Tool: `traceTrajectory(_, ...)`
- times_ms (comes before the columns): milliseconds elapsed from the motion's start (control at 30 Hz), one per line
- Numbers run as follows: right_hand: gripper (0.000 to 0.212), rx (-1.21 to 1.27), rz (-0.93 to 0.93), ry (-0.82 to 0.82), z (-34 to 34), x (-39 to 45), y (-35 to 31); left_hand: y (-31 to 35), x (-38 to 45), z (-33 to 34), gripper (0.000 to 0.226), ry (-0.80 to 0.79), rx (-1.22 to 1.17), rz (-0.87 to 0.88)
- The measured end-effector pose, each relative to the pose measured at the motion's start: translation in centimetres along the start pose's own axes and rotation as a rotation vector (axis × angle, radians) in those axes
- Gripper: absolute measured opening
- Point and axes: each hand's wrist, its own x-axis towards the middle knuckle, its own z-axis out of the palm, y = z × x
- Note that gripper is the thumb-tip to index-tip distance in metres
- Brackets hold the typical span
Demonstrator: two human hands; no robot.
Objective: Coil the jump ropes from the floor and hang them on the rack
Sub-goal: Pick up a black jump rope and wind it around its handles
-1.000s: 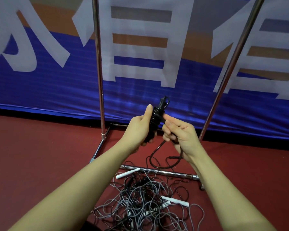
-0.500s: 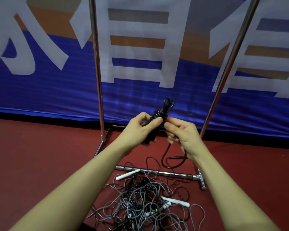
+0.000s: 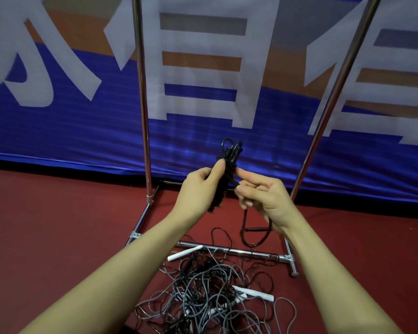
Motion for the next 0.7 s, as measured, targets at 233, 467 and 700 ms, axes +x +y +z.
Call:
traceTrajectory(233, 0.03, -0.202, 0.03, 0.048, -0.5, 0.1, -0.6, 0.3, -0.1, -0.3, 0.066, -0.041, -0.163, -0.069)
traceTrajectory(467, 0.018, -0.464, 0.039, 0.187, -0.6, 0.3, 0.4, 0.7, 0.3, -1.0, 0.042, -0.076, -0.071, -0.074)
traceTrajectory(700, 0.014, -0.639, -0.051, 0.093, -0.4, 0.3, 0.8, 0.2, 0.8, -1.7, 0.043, 0.044, -0.059, -0.107)
